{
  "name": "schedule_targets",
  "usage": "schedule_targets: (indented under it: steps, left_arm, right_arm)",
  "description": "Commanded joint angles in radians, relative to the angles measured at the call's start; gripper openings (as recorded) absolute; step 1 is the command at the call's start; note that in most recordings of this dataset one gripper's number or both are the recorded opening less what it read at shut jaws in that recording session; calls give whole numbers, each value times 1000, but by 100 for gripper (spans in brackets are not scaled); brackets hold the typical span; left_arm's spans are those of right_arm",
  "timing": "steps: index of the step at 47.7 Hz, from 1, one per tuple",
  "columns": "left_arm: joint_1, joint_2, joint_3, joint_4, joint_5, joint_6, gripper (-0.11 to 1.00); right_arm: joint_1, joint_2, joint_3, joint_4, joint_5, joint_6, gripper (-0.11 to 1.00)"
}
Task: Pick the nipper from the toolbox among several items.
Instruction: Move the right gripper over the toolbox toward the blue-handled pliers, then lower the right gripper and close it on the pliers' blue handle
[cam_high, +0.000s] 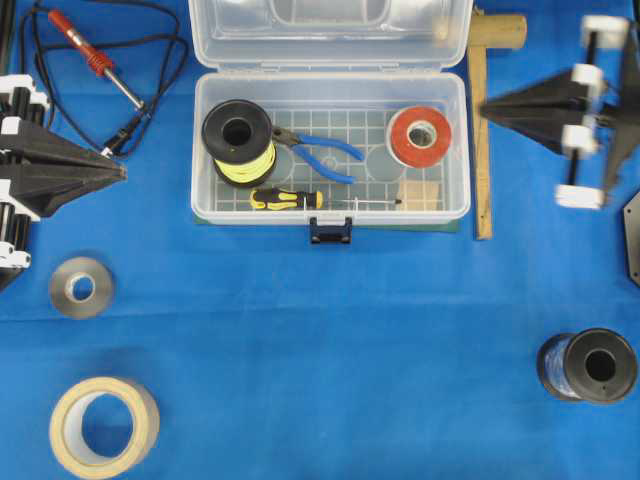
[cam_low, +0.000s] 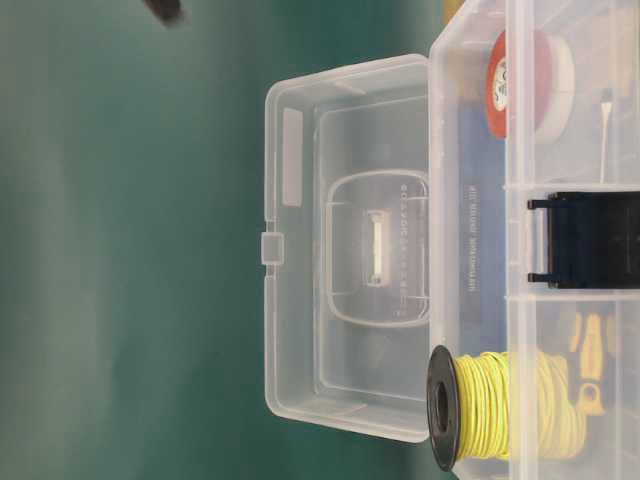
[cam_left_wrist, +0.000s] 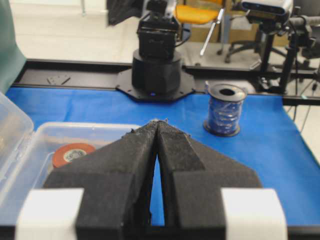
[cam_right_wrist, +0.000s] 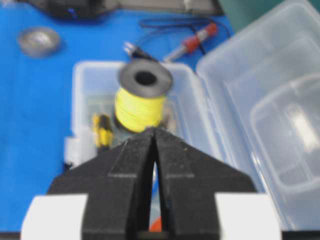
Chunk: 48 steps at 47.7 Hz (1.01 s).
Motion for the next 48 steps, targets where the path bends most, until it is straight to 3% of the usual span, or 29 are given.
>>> schedule_targets:
  steps: [1, 6, 16, 18, 30, 48]
  left_arm:
    - [0, 9, -25, -2, -14, 2, 0]
    - [0, 9, -25, -2, -12, 0, 0]
    - [0, 11, -23, -2, -11, -3, 0]
    - [0, 11, -23, -2, -11, -3, 0]
    - [0, 9, -20, -2, -3, -5, 0]
    - [0, 9, -15, -3, 14, -8, 0]
  right_arm:
    - [-18, 94, -95, -6, 55, -2, 1]
    - [-40, 225, -193, -12, 140, -6, 8]
    - [-64, 500, -399, -46, 339, -15, 68]
    - [-66, 551, -440, -48, 368, -18, 74]
    - [-67, 824, -624, -48, 459, -43, 60]
    - [-80, 1020, -683, -43, 439, -46, 59]
